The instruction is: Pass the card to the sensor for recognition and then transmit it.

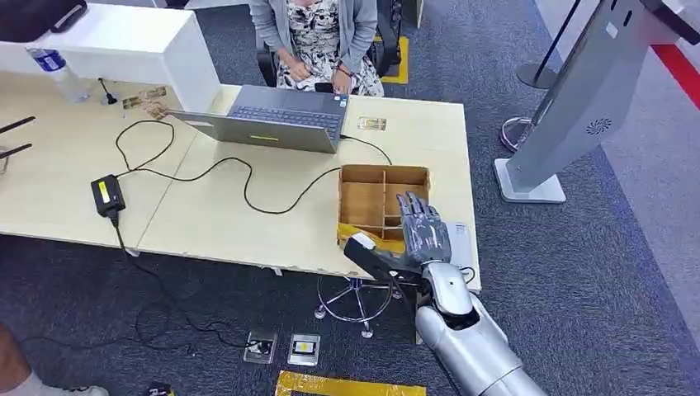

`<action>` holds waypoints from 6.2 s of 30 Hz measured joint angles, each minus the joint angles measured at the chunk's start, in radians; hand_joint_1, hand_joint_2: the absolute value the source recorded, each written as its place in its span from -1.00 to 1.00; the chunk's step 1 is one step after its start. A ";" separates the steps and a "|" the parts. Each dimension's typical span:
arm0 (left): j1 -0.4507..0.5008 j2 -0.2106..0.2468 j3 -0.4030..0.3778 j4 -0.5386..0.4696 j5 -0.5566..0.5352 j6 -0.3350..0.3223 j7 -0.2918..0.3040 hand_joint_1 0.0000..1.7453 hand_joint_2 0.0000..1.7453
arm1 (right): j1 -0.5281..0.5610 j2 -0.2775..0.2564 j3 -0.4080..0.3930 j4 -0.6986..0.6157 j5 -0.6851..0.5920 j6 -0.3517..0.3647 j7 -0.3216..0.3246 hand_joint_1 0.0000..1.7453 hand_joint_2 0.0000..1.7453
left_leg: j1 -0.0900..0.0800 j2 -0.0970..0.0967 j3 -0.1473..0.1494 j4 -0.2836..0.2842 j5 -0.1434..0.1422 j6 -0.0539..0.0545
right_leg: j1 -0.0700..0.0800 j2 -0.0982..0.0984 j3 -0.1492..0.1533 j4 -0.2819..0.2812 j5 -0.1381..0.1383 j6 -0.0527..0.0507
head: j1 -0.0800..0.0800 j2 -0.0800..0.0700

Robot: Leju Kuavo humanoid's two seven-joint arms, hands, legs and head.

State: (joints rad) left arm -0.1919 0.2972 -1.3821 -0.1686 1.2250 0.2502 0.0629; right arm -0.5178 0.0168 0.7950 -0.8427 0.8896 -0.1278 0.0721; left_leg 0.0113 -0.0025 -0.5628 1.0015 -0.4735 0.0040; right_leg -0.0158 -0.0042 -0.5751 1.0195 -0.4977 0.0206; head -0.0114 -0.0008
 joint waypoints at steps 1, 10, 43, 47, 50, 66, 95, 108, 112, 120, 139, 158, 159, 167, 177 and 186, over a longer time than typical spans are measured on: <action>0.001 -0.002 0.000 0.000 -0.005 0.000 0.000 -1.00 -1.00 | -0.004 0.002 -0.001 0.006 -0.001 -0.003 0.000 -1.00 1.00 | 0.000 0.000 0.000 0.000 0.000 0.000 | 0.000 0.000 0.000 0.000 0.000 0.000 | 0.000 0.000; 0.001 -0.011 0.000 0.000 -0.036 -0.004 -0.016 -1.00 -1.00 | -0.040 0.038 -0.021 0.063 0.019 -0.016 -0.003 -1.00 1.00 | 0.000 0.000 0.000 0.000 0.000 0.000 | 0.000 0.001 0.000 0.000 0.000 0.000 | 0.000 0.000; 0.001 -0.015 0.000 0.000 -0.044 -0.009 -0.021 -1.00 -1.00 | -0.057 0.084 -0.057 0.209 0.036 -0.033 -0.034 1.00 1.00 | 0.000 0.000 0.000 0.000 0.000 0.000 | 0.000 0.001 0.000 0.000 0.000 0.000 | 0.000 0.000; 0.001 -0.016 0.000 0.000 -0.053 -0.009 -0.028 -1.00 -1.00 | -0.056 0.088 -0.063 0.219 0.038 -0.040 -0.048 1.00 1.00 | 0.000 0.000 0.000 0.000 0.000 0.000 | 0.000 0.001 0.000 0.000 0.000 0.000 | 0.000 0.000; 0.001 -0.019 -0.001 0.000 -0.055 -0.005 -0.034 -1.00 -1.00 | -0.053 0.088 -0.069 0.223 0.040 -0.054 -0.048 0.34 1.00 | 0.000 0.000 0.000 0.000 0.000 0.000 | 0.000 0.001 0.000 0.000 0.000 0.000 | 0.000 0.000; 0.001 -0.032 -0.002 0.000 -0.056 0.000 -0.035 -1.00 -1.00 | -0.044 0.093 -0.074 0.252 0.053 -0.094 -0.054 -1.00 1.00 | 0.000 0.000 0.000 0.000 0.000 0.000 | 0.000 0.001 0.000 0.000 0.000 0.000 | 0.000 0.000; 0.001 -0.032 -0.004 0.000 -0.064 0.002 -0.032 -1.00 -1.00 | -0.047 0.110 -0.099 0.272 0.015 -0.107 -0.102 1.00 1.00 | 0.000 0.000 0.000 0.000 0.000 0.000 | 0.000 0.001 0.000 0.000 0.000 0.000 | 0.000 0.000; 0.001 -0.032 -0.004 0.000 -0.072 0.003 -0.033 -1.00 -1.00 | -0.056 0.110 -0.100 0.274 -0.002 -0.114 -0.105 1.00 1.00 | 0.000 0.000 0.000 0.000 0.000 0.000 | 0.000 0.001 0.000 0.000 0.000 0.000 | 0.000 0.000; 0.001 -0.034 -0.004 0.000 -0.072 0.003 -0.033 -1.00 -1.00 | -0.077 0.110 -0.101 0.274 -0.002 -0.113 -0.101 1.00 1.00 | 0.000 0.000 0.000 0.000 0.000 0.000 | 0.000 0.001 0.000 0.000 0.000 0.000 | 0.000 0.000; -0.001 -0.038 -0.008 0.000 -0.087 0.003 -0.033 -1.00 -1.00 | -0.176 0.087 -0.131 0.190 0.029 -0.045 -0.069 1.00 1.00 | 0.000 0.001 0.001 0.000 0.000 0.000 | 0.000 0.002 0.000 0.000 0.001 -0.001 | 0.000 0.000; 0.000 -0.041 -0.011 0.000 -0.061 0.021 -0.031 -1.00 -1.00 | -0.252 0.091 -0.142 0.091 0.012 -0.047 -0.114 1.00 1.00 | 0.000 0.001 0.000 0.000 0.000 -0.001 | 0.000 0.001 0.000 0.000 0.001 -0.001 | 0.000 0.000; 0.000 -0.041 -0.011 0.000 -0.050 0.024 -0.027 -1.00 -1.00 | -0.312 0.101 -0.142 0.188 -0.027 -0.069 -0.137 1.00 1.00 | 0.000 0.001 0.000 0.000 0.000 -0.001 | 0.000 0.001 0.000 0.000 0.001 -0.001 | 0.000 0.000; 0.000 -0.041 -0.011 0.000 -0.050 0.024 -0.027 -1.00 -1.00 | -0.315 0.101 -0.142 0.193 -0.027 -0.069 -0.137 1.00 1.00 | 0.000 0.001 0.000 0.000 0.000 -0.001 | 0.000 0.001 0.000 0.000 0.001 -0.001 | 0.000 0.000; 0.000 -0.045 -0.011 0.000 -0.053 0.023 -0.024 -1.00 -1.00 | -0.350 0.101 -0.142 0.232 -0.020 -0.067 -0.128 1.00 1.00 | 0.000 0.001 0.000 0.000 0.000 -0.001 | 0.000 0.001 0.000 0.000 0.001 -0.001 | 0.000 0.000; -0.007 -0.049 -0.011 0.000 -0.049 0.025 -0.014 -1.00 -1.00 | -0.439 0.104 -0.147 0.317 -0.007 -0.090 -0.159 1.00 1.00 | 0.000 0.001 0.000 0.000 0.000 -0.001 | 0.000 0.001 0.000 0.000 0.001 -0.001 | 0.000 0.000; -0.008 -0.050 -0.011 0.000 -0.047 0.025 -0.010 -1.00 -1.00 | -0.447 0.124 -0.148 0.351 0.001 -0.088 -0.169 1.00 1.00 | 0.000 0.001 0.000 0.000 0.000 -0.001 | 0.000 0.001 -0.001 0.000 0.001 -0.001 | 0.000 0.000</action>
State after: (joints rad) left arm -0.2001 0.2472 -1.3931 -0.1686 1.1780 0.2754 0.0526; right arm -0.9649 0.1412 0.6474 -0.4913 0.8904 -0.2159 -0.0969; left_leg 0.0116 -0.0018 -0.5624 1.0018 -0.4731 0.0034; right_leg -0.0155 -0.0028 -0.5756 1.0198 -0.4970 0.0197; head -0.0114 -0.0008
